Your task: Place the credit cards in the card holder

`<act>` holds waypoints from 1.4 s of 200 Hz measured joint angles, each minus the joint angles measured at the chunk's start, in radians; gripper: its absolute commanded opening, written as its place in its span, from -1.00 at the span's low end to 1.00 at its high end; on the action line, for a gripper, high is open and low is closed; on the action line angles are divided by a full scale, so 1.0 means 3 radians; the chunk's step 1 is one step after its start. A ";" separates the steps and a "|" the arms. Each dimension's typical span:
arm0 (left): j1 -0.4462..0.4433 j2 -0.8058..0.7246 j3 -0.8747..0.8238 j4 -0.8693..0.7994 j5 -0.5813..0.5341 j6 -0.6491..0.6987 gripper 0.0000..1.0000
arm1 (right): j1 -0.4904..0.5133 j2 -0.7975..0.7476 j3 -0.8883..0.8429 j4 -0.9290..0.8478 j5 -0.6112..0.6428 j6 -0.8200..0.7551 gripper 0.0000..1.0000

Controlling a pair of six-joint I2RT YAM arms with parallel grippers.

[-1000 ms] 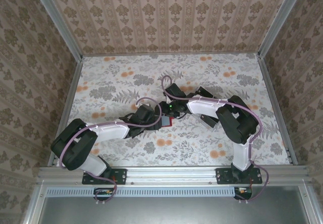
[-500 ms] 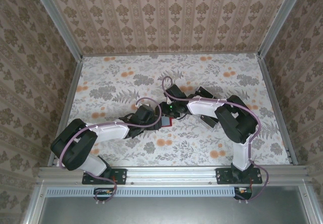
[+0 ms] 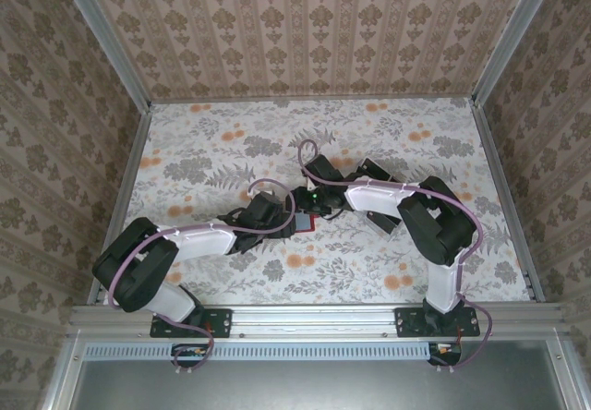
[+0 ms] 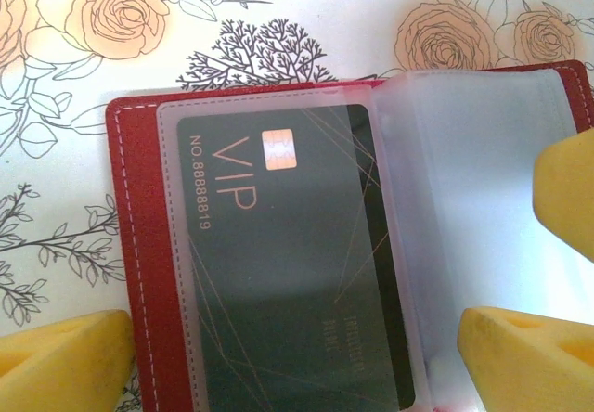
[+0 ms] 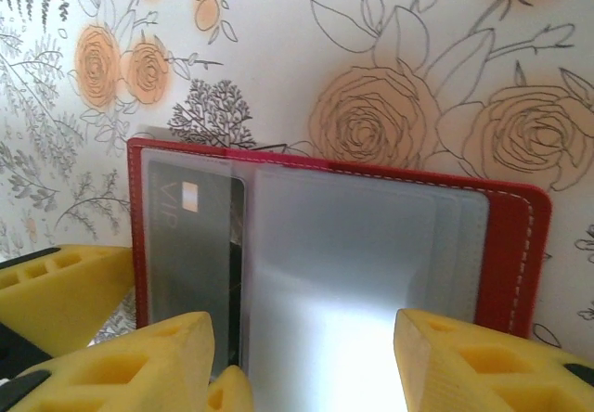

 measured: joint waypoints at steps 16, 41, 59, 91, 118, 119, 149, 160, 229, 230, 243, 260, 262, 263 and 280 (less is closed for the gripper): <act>0.0001 0.0000 -0.0004 0.0011 -0.0001 0.0000 1.00 | -0.0009 0.0000 -0.0022 0.0000 0.0023 0.0000 0.11; 0.0001 0.0000 -0.0005 0.0013 -0.0001 0.0000 1.00 | -0.0023 0.0006 -0.0039 0.0001 0.0045 0.0000 0.11; 0.0004 0.0000 -0.0006 0.0014 -0.0001 0.0000 1.00 | -0.0024 0.0033 -0.0039 0.0015 0.0042 0.0000 0.11; 0.0004 0.0000 -0.0008 0.0019 -0.0001 0.0000 1.00 | -0.0025 0.0042 -0.0039 0.0039 0.0036 0.0000 0.11; 0.0004 0.0000 -0.0008 0.0019 -0.0001 0.0000 1.00 | -0.0027 0.0042 -0.0039 0.0056 0.0013 0.0000 0.10; 0.0004 0.0000 -0.0008 0.0019 -0.0001 0.0000 1.00 | -0.0027 0.0042 -0.0039 0.0057 0.0010 0.0001 0.10; 0.0004 0.0000 -0.0008 0.0019 0.0000 0.0000 0.99 | -0.0023 0.0051 -0.0031 0.0064 -0.0011 0.0001 0.10; 0.0004 0.0000 -0.0008 0.0019 0.0000 0.0001 1.00 | -0.0015 0.0075 -0.0006 0.0065 -0.0027 0.0001 0.10; 0.0004 -0.0014 -0.0014 0.0019 0.0003 0.0001 1.00 | 0.0024 0.0158 0.0064 0.0126 -0.0079 0.0013 0.09; 0.0004 -0.0018 -0.0015 0.0019 0.0003 0.0001 1.00 | 0.0024 0.0158 0.0064 0.0126 -0.0081 0.0013 0.09; 0.0004 -0.0038 -0.0031 0.0022 0.0015 0.0001 1.00 | 0.0025 0.0158 0.0064 0.0125 -0.0097 0.0013 0.09; 0.0009 -0.0090 -0.0052 0.0004 0.0020 0.0000 1.00 | 0.0031 0.0158 0.0064 0.0123 -0.0111 0.0013 0.09; 0.0013 -0.0094 -0.0056 -0.0004 0.0019 0.0001 1.00 | 0.0031 0.0158 0.0064 0.0123 -0.0111 0.0013 0.09; 0.0017 -0.0099 -0.0058 -0.0008 0.0019 0.0001 1.00 | 0.0032 0.0156 0.0064 0.0123 -0.0111 0.0013 0.09; 0.0065 -0.0209 -0.0112 -0.0112 -0.0009 0.0000 1.00 | 0.0045 0.0150 0.0064 0.0117 -0.0112 0.0011 0.09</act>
